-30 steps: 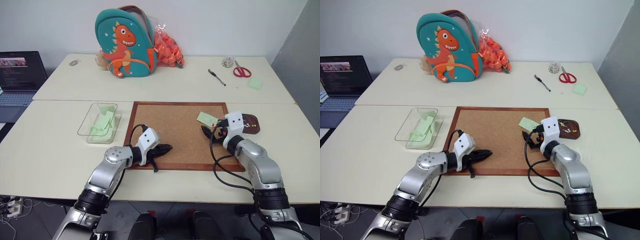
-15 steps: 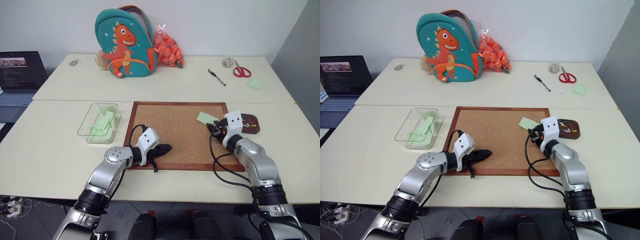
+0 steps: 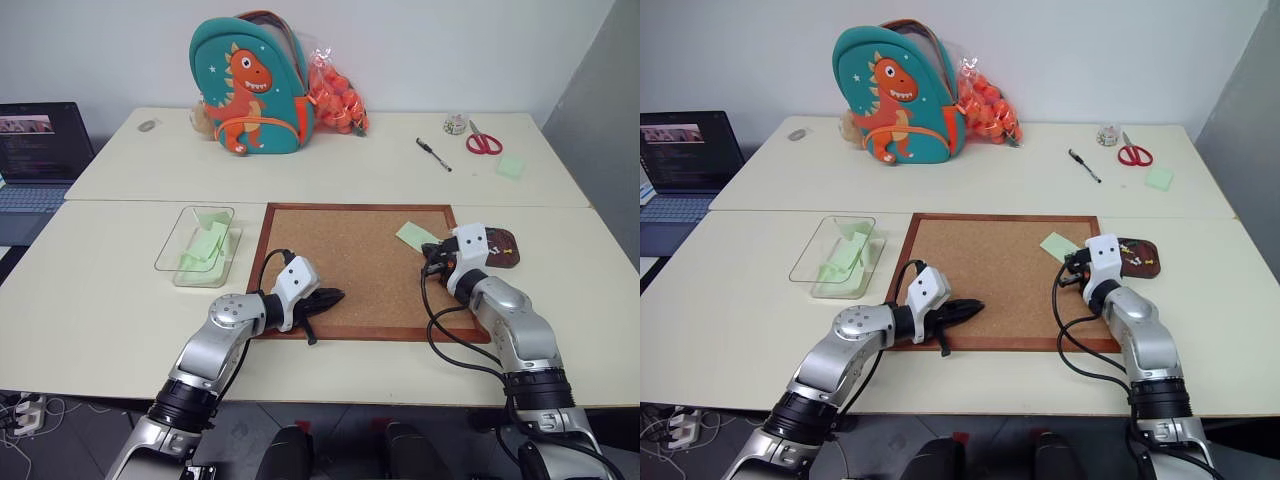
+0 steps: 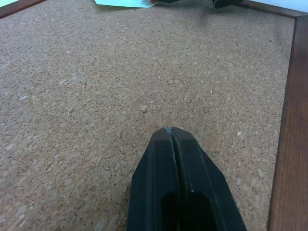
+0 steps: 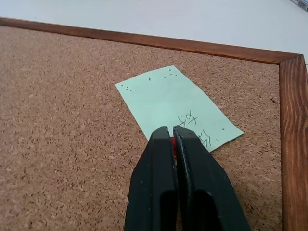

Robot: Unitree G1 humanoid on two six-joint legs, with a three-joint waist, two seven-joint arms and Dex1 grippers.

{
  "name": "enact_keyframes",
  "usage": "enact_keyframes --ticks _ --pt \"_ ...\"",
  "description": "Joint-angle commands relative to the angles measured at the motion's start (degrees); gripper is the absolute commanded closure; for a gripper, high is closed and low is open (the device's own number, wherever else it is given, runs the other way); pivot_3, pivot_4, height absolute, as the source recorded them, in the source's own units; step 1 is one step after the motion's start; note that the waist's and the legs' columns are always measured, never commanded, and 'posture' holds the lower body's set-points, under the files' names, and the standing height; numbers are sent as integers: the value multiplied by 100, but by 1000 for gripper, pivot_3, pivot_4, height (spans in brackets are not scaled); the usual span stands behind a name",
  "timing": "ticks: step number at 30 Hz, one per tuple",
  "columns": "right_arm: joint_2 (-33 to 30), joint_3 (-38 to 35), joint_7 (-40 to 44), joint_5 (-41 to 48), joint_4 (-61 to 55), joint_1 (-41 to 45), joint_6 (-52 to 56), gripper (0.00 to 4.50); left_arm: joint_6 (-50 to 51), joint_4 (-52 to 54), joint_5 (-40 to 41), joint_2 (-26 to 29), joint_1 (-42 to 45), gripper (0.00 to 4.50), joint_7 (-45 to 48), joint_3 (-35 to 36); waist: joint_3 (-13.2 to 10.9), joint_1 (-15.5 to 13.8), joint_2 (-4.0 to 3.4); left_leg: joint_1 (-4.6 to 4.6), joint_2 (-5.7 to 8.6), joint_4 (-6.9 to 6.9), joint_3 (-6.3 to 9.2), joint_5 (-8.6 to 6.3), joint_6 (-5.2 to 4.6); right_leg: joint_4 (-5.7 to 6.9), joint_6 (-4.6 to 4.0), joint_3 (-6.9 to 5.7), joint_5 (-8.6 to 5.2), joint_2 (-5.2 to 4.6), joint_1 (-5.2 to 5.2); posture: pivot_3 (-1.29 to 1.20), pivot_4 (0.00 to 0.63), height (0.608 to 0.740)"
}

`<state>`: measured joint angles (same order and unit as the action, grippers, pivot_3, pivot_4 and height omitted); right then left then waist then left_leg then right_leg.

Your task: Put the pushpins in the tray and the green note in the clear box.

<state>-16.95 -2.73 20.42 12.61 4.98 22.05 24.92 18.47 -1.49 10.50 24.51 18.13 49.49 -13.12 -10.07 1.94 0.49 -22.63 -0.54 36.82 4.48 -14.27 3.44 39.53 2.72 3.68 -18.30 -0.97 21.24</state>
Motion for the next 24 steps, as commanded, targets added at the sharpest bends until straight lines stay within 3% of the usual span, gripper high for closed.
enact_keyframes --ticks 1,13,20,24 --pt "34 -227 25 172 -287 149 -165 4446 274 -274 -151 38 -217 4500 16 -214 0 0 0 0 0 0 0 0 0 0 0 1 0 0 0 0 150 740" --pt "189 -347 138 495 -708 200 -217 4446 303 -236 -145 58 -233 4500 31 -218 0 1 -1 0 -1 -1 1 0 0 -1 0 -1 0 0 -1 0 150 740" --pt "-156 -103 336 204 -1158 20 -397 4446 312 -229 -141 39 -203 4500 -66 -132 0 0 -1 0 -1 -1 0 0 0 -2 0 0 0 0 1 0 150 740" --pt "-366 87 486 89 -1571 -239 -422 4446 527 -354 40 19 110 4500 -272 262 0 -2 0 -3 -1 -2 3 0 0 -5 0 -4 0 0 1 0 150 740"
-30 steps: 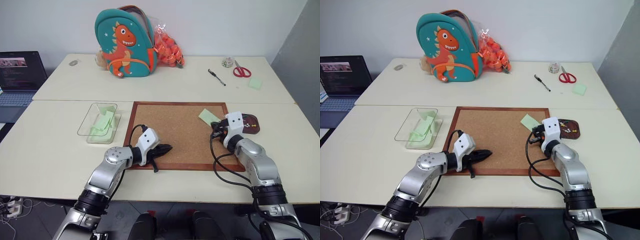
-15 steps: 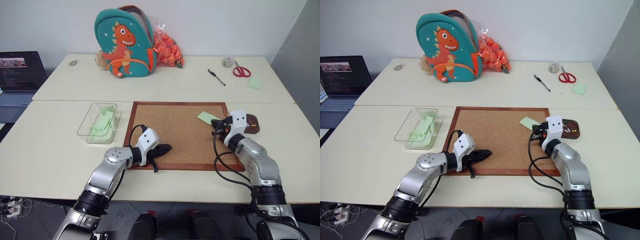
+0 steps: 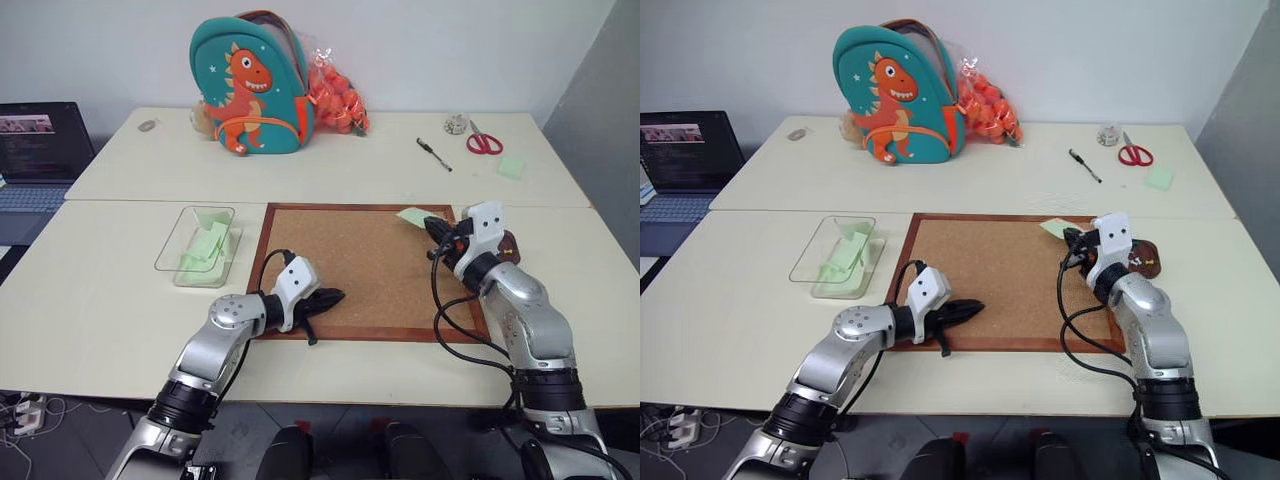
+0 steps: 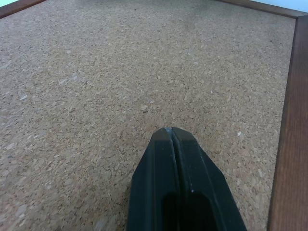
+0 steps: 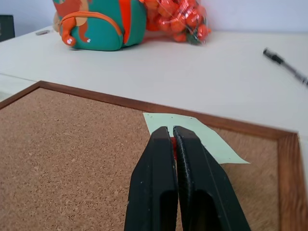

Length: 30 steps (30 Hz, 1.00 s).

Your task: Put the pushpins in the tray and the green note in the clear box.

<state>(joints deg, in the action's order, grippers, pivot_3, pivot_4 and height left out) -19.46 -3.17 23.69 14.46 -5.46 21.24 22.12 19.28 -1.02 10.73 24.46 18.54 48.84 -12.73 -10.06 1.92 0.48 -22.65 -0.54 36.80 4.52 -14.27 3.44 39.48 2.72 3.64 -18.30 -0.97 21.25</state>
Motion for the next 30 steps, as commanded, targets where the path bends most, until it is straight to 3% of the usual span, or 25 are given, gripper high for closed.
enact_keyframes --ticks 1,2,8,9,12,15,19,24,27,30 --pt "-138 180 190 -81 -654 -224 -110 4446 499 -422 68 87 191 4500 -170 303 0 0 0 0 -1 0 0 0 0 0 0 -1 0 1 0 0 150 740" --pt "-149 212 211 -72 -739 -268 -85 4446 532 -431 100 136 270 4500 -136 348 -1 1 1 0 0 1 1 0 0 2 0 -1 0 1 0 0 150 740" --pt "-94 348 287 1 -987 -364 34 4500 214 -754 -141 645 659 3400 109 315 -4 109 5 -2 -6 3 1 1 -1 6 4 3 2 12 8 0 150 740" --pt "-75 385 292 1 -1006 -356 42 4500 -68 -915 -321 823 733 3022 144 269 -4 120 5 -2 -7 2 1 1 -1 6 3 3 2 13 9 0 150 740" --pt "-27 446 297 16 -1029 -323 59 4500 -1048 -1462 -924 1285 1063 2726 129 151 -12 116 19 -10 -9 -2 5 1 0 3 2 -1 2 15 15 0 150 740" --pt "-20 462 305 23 -995 -293 53 4500 -2979 -2101 -2091 1856 1371 2160 -154 -467 -15 131 22 -10 -15 -5 6 1 0 3 -6 0 7 24 20 0 150 740" --pt "-4 492 308 21 -956 -261 41 4500 -3937 -2725 -2191 1754 1776 1411 -426 -377 -16 105 21 -6 -13 -14 -1 1 -1 -6 -12 7 10 21 18 0 150 740" --pt "18 519 310 18 -955 -251 33 4500 -1400 -2260 -104 649 1886 579 -158 786 -27 18 35 -30 -7 0 8 1 -1 -3 -11 -12 10 12 28 0 150 740" --pt "14 520 319 31 -1004 -276 45 4500 703 -1517 1079 221 1845 50 -269 1319 -45 17 64 -41 -6 7 11 1 -1 -3 -11 -15 10 11 34 0 150 740" --pt "1 521 336 43 -1034 -296 47 4500 2115 -914 1941 36 1812 10 -394 1642 -46 29 65 -47 -10 6 13 1 -1 1 -11 -14 10 10 43 0 150 740"
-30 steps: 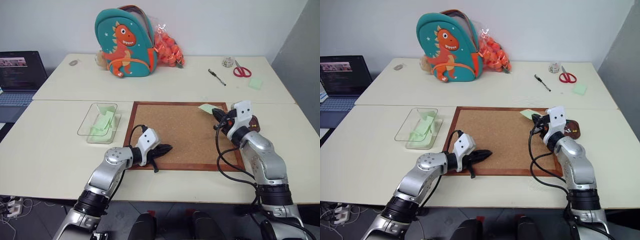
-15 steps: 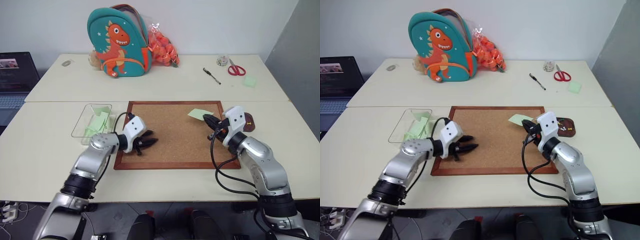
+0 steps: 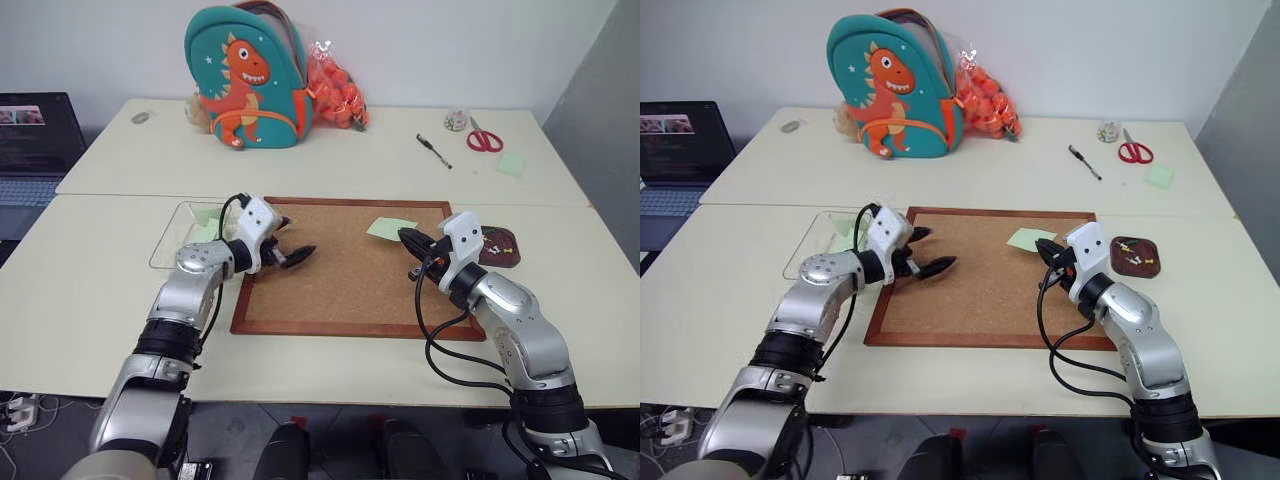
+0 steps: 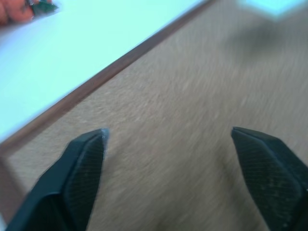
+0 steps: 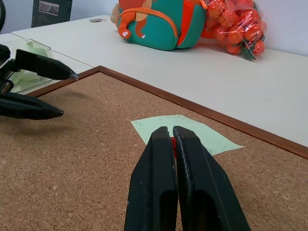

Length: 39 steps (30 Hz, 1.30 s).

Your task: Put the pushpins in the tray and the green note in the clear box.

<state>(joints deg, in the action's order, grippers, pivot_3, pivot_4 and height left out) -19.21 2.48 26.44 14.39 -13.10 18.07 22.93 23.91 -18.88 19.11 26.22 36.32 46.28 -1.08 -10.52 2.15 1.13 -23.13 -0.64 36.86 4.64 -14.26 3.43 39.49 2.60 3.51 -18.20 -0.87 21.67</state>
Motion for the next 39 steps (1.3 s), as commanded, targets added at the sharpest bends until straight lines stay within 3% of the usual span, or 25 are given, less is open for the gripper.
enact_keyframes --ticks 1,6,10,18,28,39 --pt "-32 -42 69 56 -278 19 -33 4500 2085 1076 1362 -191 28 10 -205 580 0 12 0 0 -1 0 0 0 0 1 0 0 0 -1 1 0 150 740" --pt "-55 -50 146 144 -354 36 26 4500 3856 1791 2553 -485 60 10 -674 1064 0 24 0 8 -1 2 1 1 1 8 0 4 0 0 -1 0 150 740" --pt "-49 -68 203 247 -455 33 104 4500 4435 1908 2873 -763 130 10 -1198 1309 0 24 1 11 -1 4 0 1 2 10 0 7 0 0 -3 0 150 740" --pt "-64 -85 299 596 -915 -44 481 4500 4524 1140 2773 -1621 493 10 -2500 1769 0 -27 1 12 5 6 -2 2 4 8 0 7 0 -4 -5 0 150 740" --pt "-87 -90 272 728 -1117 -23 705 4500 4596 619 3045 -2255 795 10 -3066 2212 0 -28 2 11 9 5 -7 10 19 2 1 7 0 -8 -8 0 150 740" --pt "-102 -80 273 738 -1136 16 720 4500 4699 499 3135 -2469 858 1912 -3351 2332 0 -30 2 12 12 5 -7 14 26 2 1 6 0 -10 -10 0 150 740"
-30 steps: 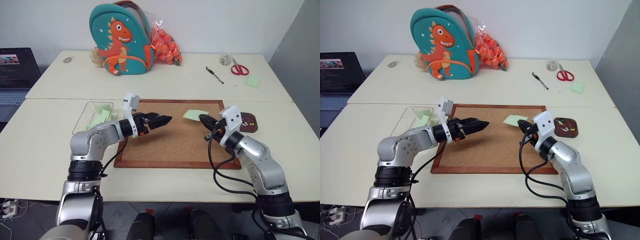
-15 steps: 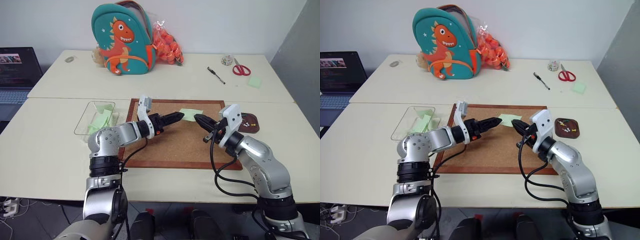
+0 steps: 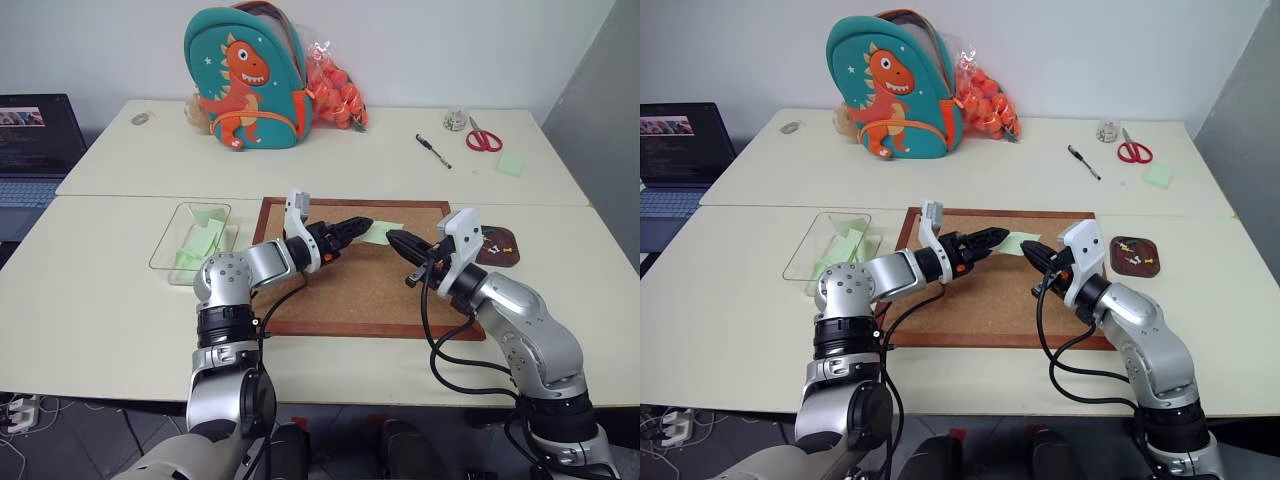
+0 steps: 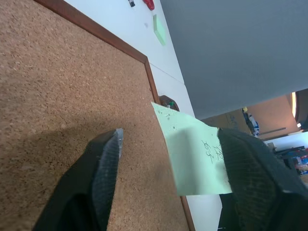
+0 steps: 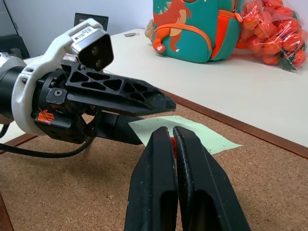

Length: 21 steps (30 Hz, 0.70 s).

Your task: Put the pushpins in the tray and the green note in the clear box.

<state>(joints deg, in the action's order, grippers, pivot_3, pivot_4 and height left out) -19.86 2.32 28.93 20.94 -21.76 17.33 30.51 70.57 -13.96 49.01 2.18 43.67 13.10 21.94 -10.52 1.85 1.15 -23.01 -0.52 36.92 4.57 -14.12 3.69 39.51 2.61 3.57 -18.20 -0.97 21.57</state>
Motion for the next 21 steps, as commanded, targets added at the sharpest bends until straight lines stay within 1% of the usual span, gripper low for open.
enact_keyframes --ticks 1,6,12,13,21 --pt "-38 -62 24 83 -268 92 -37 4500 35 5 148 -72 129 2135 -43 37 0 0 0 0 0 0 0 0 0 0 0 0 0 0 0 0 150 740" --pt "-60 49 -81 -53 -219 120 80 4500 53 60 139 -66 138 3273 -7 12 0 0 0 0 0 0 0 1 2 0 0 0 0 0 0 0 150 740" --pt "0 112 -307 -132 -111 247 504 4500 -23 149 47 76 115 4388 164 -160 0 1 0 0 0 0 0 2 3 0 0 0 0 0 0 0 150 740" --pt "18 107 -326 -94 -122 263 601 4500 -36 169 36 100 103 4483 185 -190 0 0 0 0 0 0 0 2 3 0 0 0 0 0 0 0 150 740" --pt "266 -91 -574 298 -227 452 1490 4500 -158 305 -49 295 -6 4483 384 -470 0 4 0 0 -2 -1 0 2 3 1 0 0 0 0 1 0 150 740"
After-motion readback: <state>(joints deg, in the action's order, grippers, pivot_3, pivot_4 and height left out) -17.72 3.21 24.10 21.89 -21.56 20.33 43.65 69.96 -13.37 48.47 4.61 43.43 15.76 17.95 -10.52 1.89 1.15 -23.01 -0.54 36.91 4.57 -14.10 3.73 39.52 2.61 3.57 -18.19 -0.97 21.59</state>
